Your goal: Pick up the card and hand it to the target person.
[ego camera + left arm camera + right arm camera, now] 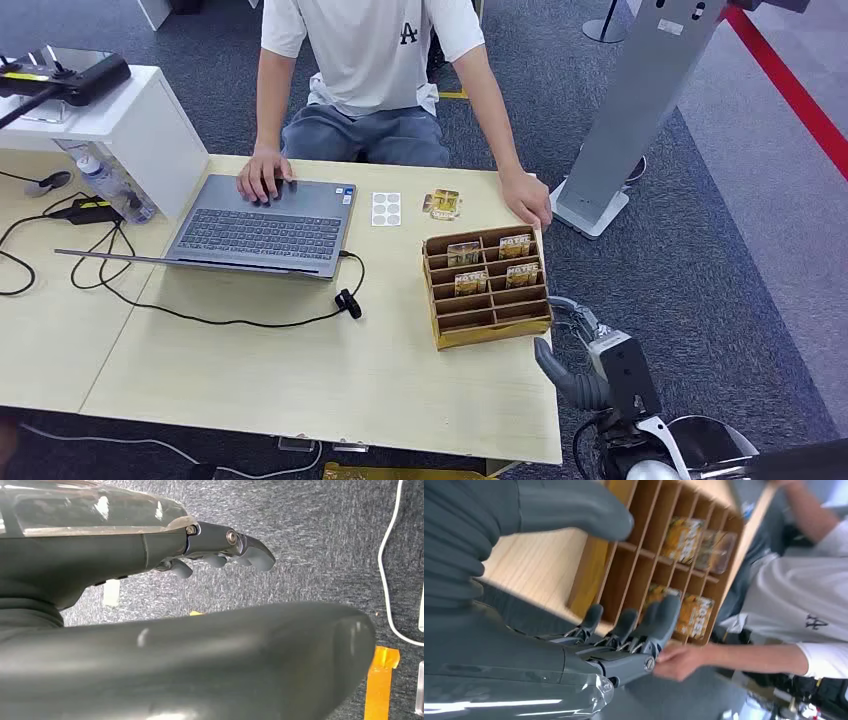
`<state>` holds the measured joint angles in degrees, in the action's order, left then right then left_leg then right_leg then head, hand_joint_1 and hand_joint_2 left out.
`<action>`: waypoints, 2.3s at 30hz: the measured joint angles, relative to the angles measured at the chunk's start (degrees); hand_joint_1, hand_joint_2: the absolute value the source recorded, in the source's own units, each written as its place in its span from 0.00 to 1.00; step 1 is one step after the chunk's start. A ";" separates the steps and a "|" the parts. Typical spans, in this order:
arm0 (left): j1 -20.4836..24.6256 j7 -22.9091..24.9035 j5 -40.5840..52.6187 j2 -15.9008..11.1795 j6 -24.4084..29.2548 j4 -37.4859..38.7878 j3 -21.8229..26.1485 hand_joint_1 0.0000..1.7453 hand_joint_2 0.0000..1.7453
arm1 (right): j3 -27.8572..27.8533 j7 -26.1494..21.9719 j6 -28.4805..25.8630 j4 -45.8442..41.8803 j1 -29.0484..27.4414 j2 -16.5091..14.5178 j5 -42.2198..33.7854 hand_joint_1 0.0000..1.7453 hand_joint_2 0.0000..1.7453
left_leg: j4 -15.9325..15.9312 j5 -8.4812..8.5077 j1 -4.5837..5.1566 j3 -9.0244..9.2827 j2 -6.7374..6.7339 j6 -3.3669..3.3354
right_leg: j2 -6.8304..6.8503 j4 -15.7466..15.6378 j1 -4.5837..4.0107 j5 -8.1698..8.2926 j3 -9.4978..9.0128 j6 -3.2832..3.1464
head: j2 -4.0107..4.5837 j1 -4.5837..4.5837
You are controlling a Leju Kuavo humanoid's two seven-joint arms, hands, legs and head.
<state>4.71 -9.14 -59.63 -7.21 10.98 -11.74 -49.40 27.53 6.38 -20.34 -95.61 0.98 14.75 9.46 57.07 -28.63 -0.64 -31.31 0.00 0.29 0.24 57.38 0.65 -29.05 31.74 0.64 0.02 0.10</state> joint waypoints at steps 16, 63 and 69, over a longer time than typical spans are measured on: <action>0.34 0.17 -0.79 0.00 -0.92 0.00 -0.97 0.00 0.00 | 2.61 19.71 13.96 -2.08 10.93 0.37 41.72 0.16 1.00 | 0.00 0.01 0.00 0.00 0.00 0.00 | 0.00 0.01 0.00 0.02 -0.03 -0.01 | 0.00 -0.03; 1.18 0.57 -2.60 0.02 -0.92 0.00 -2.38 0.00 0.00 | 17.90 19.79 11.33 28.73 31.50 -1.20 41.79 0.39 1.00 | 0.01 0.01 0.00 -0.03 0.05 0.01 | 0.04 0.02 0.00 0.02 -0.01 -0.01 | 0.00 -0.02; 1.27 0.45 -2.60 0.02 -0.89 0.00 -2.38 0.00 0.00 | 19.07 18.99 10.26 30.09 31.47 -1.87 41.55 0.54 1.00 | 0.01 0.01 0.00 -0.02 0.05 0.01 | 0.04 0.02 0.00 0.02 -0.01 -0.01 | 0.00 -0.03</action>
<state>5.98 -8.69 -62.23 -7.19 10.10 -11.74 -51.78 46.60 25.38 -10.08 -65.53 32.44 12.88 51.01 57.08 -28.62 -0.64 -31.33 0.05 0.29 0.28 57.40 0.65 -29.03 31.73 0.64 0.02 0.07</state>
